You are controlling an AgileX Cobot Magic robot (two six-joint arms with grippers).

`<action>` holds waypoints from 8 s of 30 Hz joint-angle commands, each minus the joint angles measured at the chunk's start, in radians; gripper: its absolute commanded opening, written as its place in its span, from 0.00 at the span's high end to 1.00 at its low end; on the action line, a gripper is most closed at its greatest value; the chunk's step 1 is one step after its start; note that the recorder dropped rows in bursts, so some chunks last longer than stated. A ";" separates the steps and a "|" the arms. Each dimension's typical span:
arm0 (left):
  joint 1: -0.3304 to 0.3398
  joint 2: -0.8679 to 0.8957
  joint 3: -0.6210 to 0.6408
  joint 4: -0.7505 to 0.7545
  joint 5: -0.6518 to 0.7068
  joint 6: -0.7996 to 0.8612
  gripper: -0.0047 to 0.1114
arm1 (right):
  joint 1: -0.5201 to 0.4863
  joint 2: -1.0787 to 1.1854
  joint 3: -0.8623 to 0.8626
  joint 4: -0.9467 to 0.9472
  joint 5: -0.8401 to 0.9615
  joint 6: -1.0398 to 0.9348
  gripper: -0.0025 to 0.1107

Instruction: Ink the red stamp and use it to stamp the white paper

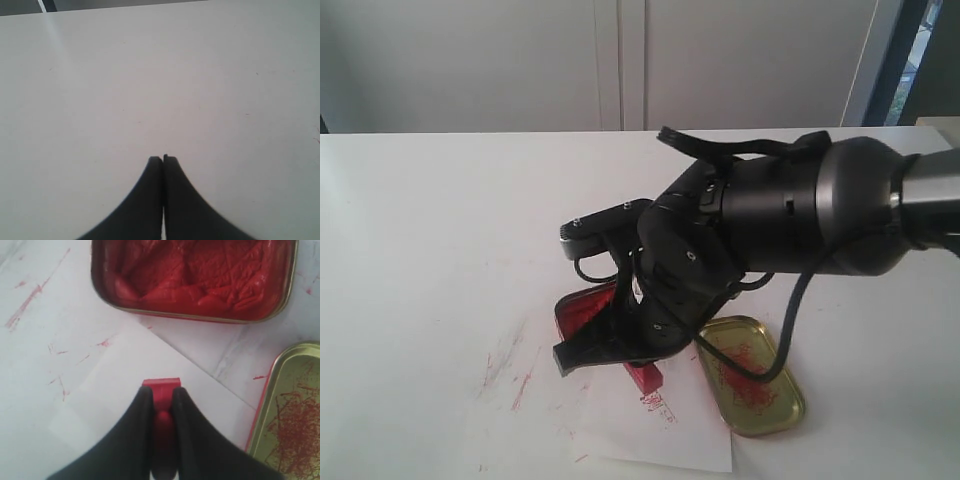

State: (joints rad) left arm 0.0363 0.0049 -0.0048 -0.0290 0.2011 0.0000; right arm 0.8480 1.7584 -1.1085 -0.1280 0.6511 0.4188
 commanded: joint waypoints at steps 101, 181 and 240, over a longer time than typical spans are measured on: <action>0.002 -0.005 0.005 -0.001 0.001 0.000 0.96 | -0.679 0.249 0.106 1.728 -0.035 -1.438 0.87; 0.002 -0.005 0.005 -0.001 0.001 0.000 0.96 | -0.679 0.019 0.110 0.975 -0.186 -0.981 0.50; 0.002 -0.005 0.005 -0.001 0.001 0.000 0.96 | -0.679 -0.164 0.104 0.474 -0.089 -0.600 0.98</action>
State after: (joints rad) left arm 0.0363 0.0049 -0.0048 -0.0290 0.2011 0.0000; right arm 0.1800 1.6247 -1.0045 0.3920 0.5619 -0.2389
